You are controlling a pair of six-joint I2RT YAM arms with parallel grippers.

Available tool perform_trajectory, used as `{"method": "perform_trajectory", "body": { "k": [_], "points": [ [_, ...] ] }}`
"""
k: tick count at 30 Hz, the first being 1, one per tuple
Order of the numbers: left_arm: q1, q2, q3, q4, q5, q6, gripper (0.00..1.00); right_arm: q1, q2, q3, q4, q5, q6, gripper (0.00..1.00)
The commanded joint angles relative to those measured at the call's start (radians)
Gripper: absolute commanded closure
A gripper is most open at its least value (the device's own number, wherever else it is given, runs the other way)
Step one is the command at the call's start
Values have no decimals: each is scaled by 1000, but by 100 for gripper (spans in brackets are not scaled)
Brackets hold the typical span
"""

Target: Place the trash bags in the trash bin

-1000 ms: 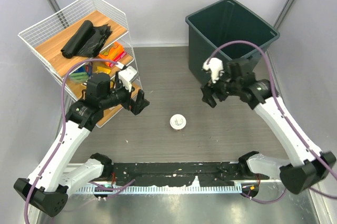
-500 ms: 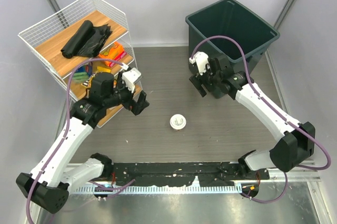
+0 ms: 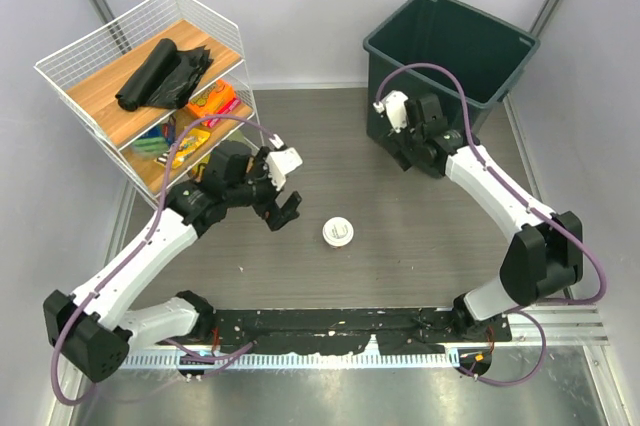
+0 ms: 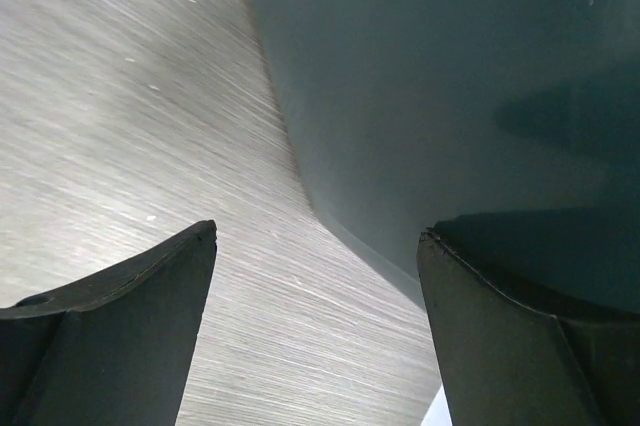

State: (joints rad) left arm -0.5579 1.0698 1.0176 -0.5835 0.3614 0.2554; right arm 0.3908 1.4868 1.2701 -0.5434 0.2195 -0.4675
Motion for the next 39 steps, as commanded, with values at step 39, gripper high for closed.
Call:
{"method": "perform_trajectory", "body": {
  "k": [39],
  "points": [
    [-53, -153, -188, -134, -188, 234, 0, 473, 81, -44, -150, -393, 35, 6]
  ]
}}
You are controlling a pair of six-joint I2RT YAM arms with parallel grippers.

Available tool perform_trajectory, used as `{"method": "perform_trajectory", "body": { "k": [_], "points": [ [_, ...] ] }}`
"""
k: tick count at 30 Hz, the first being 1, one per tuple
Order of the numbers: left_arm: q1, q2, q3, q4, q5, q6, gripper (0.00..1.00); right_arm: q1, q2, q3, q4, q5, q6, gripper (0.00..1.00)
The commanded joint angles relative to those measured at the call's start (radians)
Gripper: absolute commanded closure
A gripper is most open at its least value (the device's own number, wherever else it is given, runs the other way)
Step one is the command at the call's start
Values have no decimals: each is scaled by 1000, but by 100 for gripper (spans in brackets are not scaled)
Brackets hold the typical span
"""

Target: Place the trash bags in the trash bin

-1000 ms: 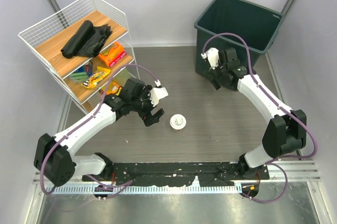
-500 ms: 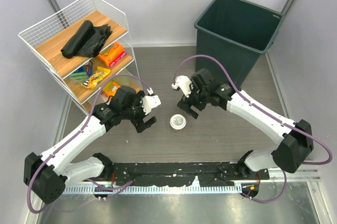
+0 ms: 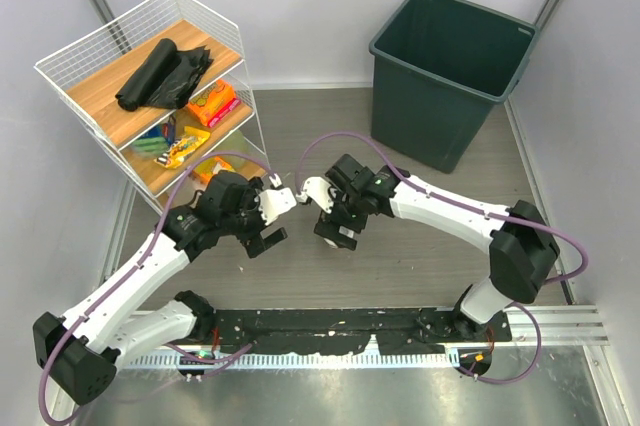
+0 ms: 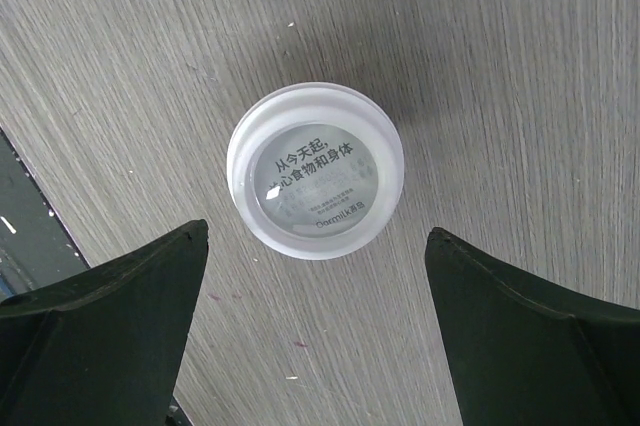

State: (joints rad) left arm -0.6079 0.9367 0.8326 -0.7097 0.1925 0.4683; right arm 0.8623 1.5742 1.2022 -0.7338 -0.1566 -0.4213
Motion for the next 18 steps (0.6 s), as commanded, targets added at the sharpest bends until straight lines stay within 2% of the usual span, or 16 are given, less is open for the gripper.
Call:
{"method": "perform_trajectory", "body": {
  "k": [1, 18],
  "points": [
    [-4, -18, -4, -7, -21, 24, 0, 3, -2, 20, 43, -17, -13, 6],
    [-4, -38, -26, 6, -39, 36, 0, 21, 98, 16, 79, -29, -20, 6]
  ]
}}
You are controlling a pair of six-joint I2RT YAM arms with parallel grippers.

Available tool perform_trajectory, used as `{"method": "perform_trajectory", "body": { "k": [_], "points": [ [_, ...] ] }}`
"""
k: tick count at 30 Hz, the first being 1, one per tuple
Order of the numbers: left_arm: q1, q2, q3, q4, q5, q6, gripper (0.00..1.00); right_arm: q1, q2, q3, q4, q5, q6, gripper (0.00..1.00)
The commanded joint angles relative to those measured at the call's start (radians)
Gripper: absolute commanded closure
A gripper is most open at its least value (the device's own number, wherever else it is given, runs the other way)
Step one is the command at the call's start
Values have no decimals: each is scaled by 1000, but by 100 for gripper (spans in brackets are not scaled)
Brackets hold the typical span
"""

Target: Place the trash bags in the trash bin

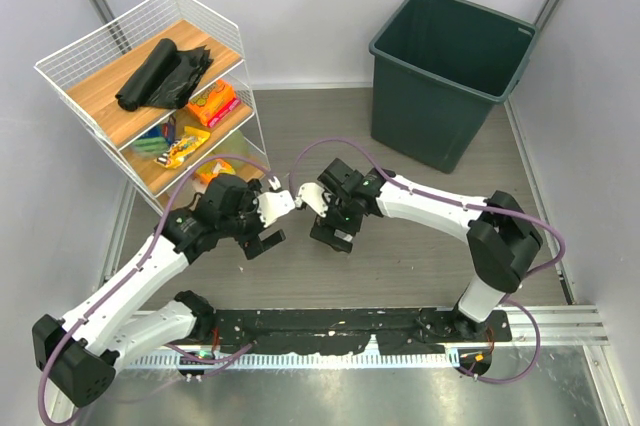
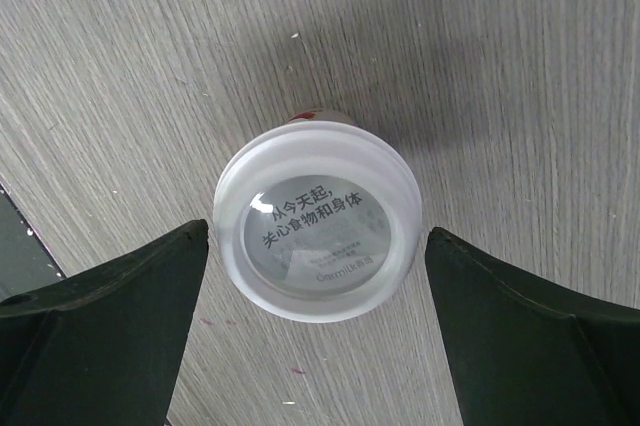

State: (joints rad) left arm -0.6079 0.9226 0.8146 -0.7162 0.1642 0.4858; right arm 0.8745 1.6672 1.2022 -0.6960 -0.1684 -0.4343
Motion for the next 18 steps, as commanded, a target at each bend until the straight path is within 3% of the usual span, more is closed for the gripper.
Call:
{"method": "perform_trajectory", "body": {
  "k": [1, 7, 12, 18],
  "points": [
    [-3, -24, -11, 12, -11, 19, 0, 11, 9, 16, 44, -22, -9, 6],
    [-3, -37, -20, 12, -20, 17, 0, 8, 28, 13, 58, -29, -3, 12],
    [-4, -37, -22, 15, -23, 19, 0, 8, 35, 14, 46, -11, -1, 40],
    [-3, -44, -9, 4, -26, 17, 0, 8, -12, -3, 17, 38, -4, 58]
  ]
}}
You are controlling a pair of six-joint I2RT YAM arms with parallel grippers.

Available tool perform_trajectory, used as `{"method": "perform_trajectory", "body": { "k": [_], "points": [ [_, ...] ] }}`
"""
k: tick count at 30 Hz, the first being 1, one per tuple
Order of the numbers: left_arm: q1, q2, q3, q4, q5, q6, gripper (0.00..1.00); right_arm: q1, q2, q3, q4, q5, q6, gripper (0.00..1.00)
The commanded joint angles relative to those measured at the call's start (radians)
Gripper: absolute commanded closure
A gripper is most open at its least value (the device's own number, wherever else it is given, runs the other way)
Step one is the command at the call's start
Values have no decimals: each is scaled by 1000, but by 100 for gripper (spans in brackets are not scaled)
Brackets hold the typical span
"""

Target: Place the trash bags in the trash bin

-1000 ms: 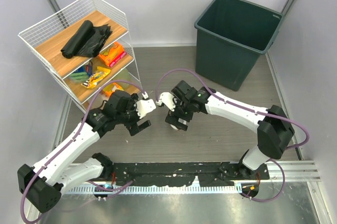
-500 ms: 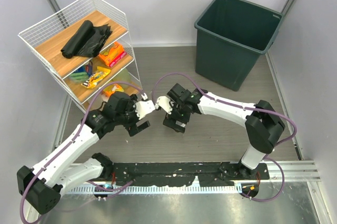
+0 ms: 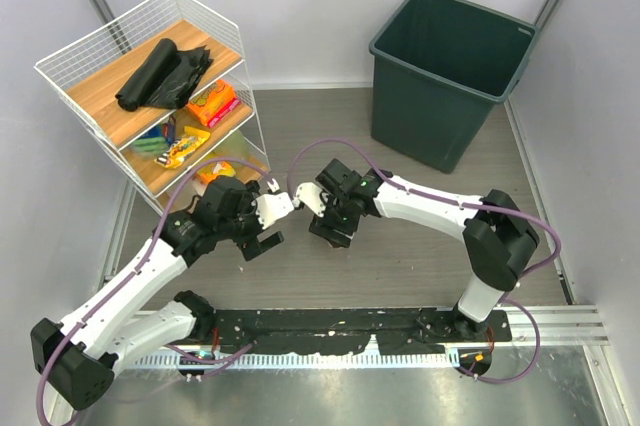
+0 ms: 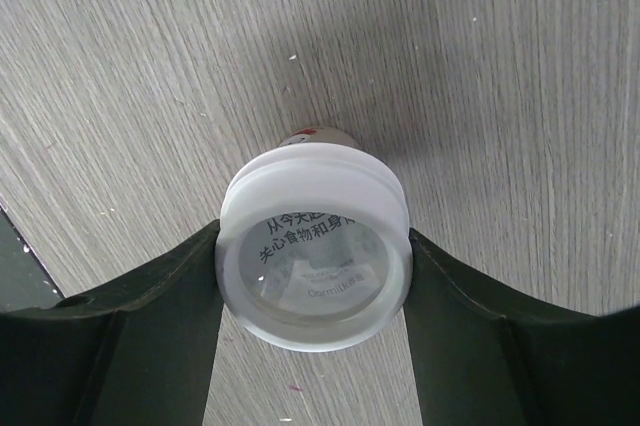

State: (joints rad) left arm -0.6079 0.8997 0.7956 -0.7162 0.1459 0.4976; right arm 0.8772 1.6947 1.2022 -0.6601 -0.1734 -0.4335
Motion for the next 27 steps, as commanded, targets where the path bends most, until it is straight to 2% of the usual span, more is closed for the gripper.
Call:
{"method": "perform_trajectory", "body": {
  "k": [1, 6, 12, 18, 27],
  "points": [
    [-3, -21, 13, 3, -8, 7, 0, 2, -52, -10, -30, 61, -8, 59],
    [-3, -13, 54, -11, -2, 1, 0, -30, -145, -44, -79, 127, -19, 59],
    [-4, 19, 148, -22, 32, -33, 0, -168, -256, -95, -162, 140, -59, 60],
    [-4, 48, 224, -17, 23, -54, 0, -430, -391, -222, -190, 137, -161, 60],
    [-4, 79, 260, 9, 11, -76, 0, -733, -579, -335, -228, 80, -298, 60]
  ]
}}
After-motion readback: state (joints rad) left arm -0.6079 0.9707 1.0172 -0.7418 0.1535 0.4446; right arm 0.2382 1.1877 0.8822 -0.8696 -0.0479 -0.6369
